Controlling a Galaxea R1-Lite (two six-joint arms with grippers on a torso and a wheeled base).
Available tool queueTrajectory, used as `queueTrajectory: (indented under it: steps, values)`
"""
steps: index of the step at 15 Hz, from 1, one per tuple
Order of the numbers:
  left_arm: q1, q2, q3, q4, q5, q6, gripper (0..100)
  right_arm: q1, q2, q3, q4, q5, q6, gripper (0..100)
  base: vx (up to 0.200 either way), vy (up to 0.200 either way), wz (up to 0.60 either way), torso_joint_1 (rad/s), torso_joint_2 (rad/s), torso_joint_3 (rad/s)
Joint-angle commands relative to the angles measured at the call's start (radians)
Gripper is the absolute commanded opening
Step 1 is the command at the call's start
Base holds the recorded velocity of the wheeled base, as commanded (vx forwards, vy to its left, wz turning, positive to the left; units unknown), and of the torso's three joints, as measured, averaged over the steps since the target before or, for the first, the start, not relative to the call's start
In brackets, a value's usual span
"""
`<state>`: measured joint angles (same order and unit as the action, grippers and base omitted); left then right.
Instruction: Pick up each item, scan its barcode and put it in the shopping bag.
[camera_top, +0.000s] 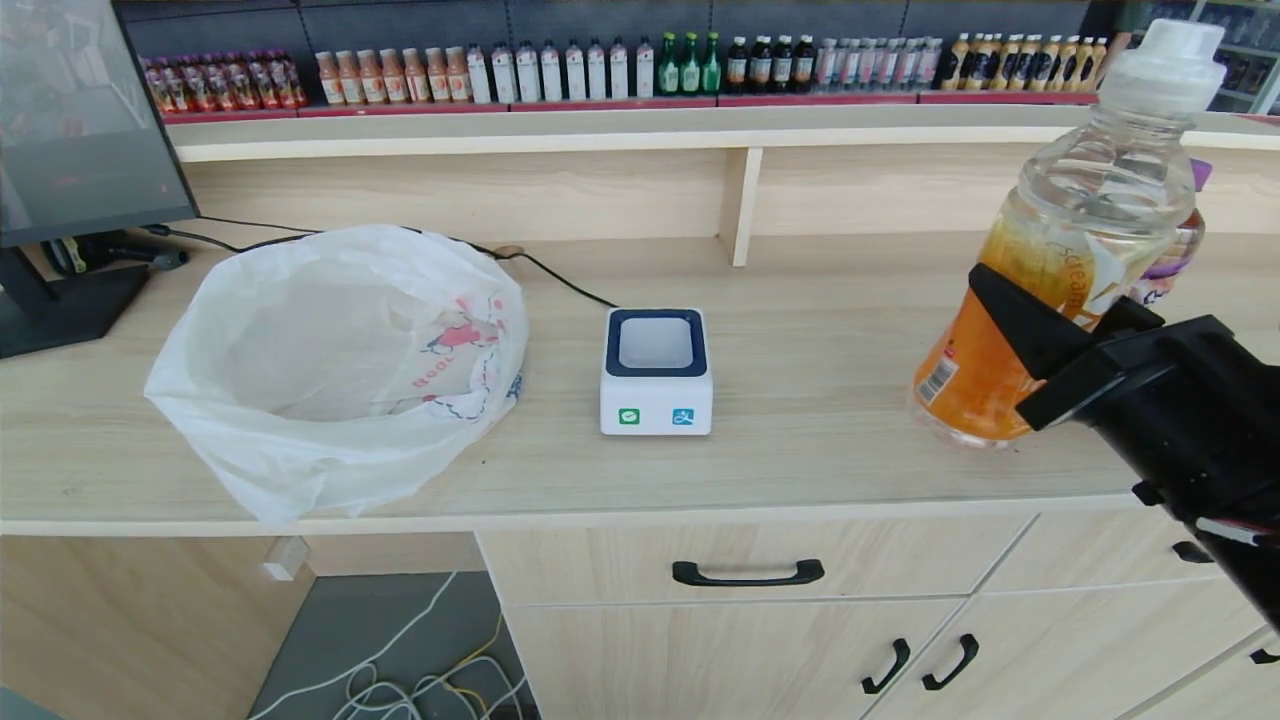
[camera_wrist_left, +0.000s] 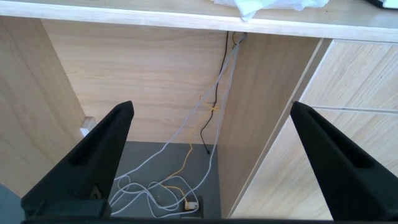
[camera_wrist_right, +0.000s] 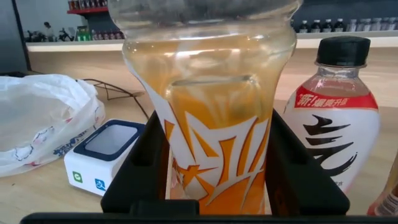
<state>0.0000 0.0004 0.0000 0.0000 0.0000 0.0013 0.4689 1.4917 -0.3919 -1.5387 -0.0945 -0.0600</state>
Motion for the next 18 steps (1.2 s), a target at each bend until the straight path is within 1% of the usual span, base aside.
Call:
queueTrajectory:
  steps: [1,3,10,12,13,14,16,18]
  values:
    - [0.000,0.000,0.000,0.000,0.000,-0.001,100,0.005,0.041,-0.024,-0.001,0.001,-0.001,0,0.000,0.200,0.00,-0.017,0.00,0.007]
    - [0.000,0.000,0.000,0.000,0.000,-0.001,100,0.005,0.093,-0.071,-0.001,0.013,-0.001,0,0.000,0.200,0.00,0.014,0.00,0.002]
    - [0.000,0.000,0.000,0.000,0.000,-0.001,100,-0.004,0.076,-0.073,-0.006,0.005,-0.003,0,0.000,0.200,0.00,0.005,0.00,0.002]
    - [0.000,0.000,0.000,0.000,0.000,0.002,100,-0.027,0.061,-0.084,0.002,-0.016,-0.029,0,0.000,0.000,0.00,0.000,0.00,0.000]
    - [0.000,0.000,0.000,0.000,0.000,0.000,100,-0.032,0.050,-0.085,0.003,-0.034,-0.069,0,0.000,0.000,0.00,0.000,0.00,0.000]
    - [0.000,0.000,0.000,0.000,0.000,0.000,100,-0.032,0.047,-0.100,0.003,-0.030,-0.104,0,0.000,0.000,0.00,0.000,0.00,0.000]
    - [0.000,0.000,0.000,0.000,0.000,0.000,100,-0.026,0.059,-0.156,0.003,-0.004,-0.164,0,0.000,0.000,0.00,0.000,0.00,0.000]
    - [0.000,0.000,0.000,0.000,0.000,0.002,100,-0.026,0.081,-0.194,0.003,0.056,-0.230,0,0.000,0.000,0.00,0.000,0.00,0.000]
